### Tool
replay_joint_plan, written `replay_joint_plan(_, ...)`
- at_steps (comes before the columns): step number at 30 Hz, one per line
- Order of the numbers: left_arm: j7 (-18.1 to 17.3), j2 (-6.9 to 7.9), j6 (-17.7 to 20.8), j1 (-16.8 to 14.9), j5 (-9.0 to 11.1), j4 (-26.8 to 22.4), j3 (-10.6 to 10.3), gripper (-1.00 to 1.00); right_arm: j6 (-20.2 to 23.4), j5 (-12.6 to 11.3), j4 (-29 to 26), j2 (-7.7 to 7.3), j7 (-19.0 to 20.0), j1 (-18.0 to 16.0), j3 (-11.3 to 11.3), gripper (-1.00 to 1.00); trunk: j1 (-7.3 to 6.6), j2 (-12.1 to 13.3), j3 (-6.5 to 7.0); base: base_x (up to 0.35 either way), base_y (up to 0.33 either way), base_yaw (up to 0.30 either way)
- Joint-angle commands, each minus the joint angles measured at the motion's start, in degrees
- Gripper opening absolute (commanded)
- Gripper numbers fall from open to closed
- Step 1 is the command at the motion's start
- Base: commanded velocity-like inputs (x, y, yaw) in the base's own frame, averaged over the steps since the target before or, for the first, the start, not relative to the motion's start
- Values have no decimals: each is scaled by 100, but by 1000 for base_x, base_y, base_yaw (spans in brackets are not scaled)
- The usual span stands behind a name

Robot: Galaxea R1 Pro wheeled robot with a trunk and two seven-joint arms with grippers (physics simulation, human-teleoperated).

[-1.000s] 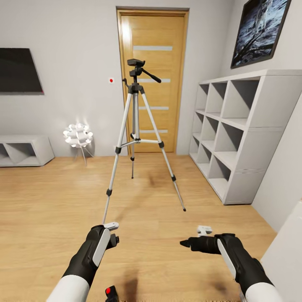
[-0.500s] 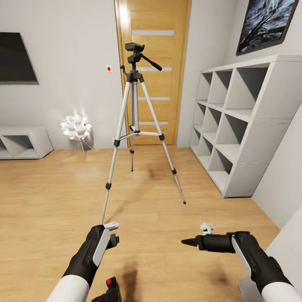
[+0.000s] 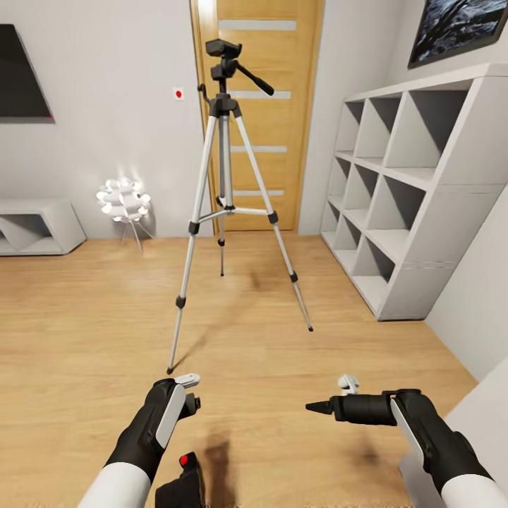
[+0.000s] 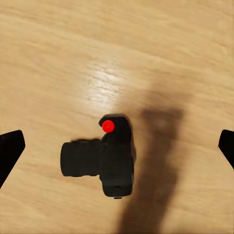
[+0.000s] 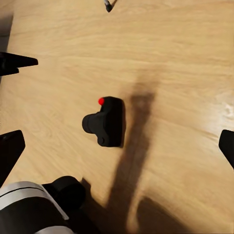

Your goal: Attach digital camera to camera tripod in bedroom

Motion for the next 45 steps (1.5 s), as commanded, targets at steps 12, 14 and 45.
replay_joint_plan(12, 48, -5, 5, -1, 60, -7, 12, 100, 187, -34, -2, 0, 5, -3, -5, 100, 29, -19, -272, 0, 0, 0)
replay_joint_plan(14, 48, -5, 2, -1, 60, -7, 12, 100, 195, -37, -2, 0, 5, -3, -5, 100, 35, -21, -316, 0, 0, 0)
replay_joint_plan(45, 48, -5, 1, -2, 60, -7, 12, 100, 204, -46, -2, 7, 13, -3, -5, 100, 114, -63, -1003, 0, 0, 0)
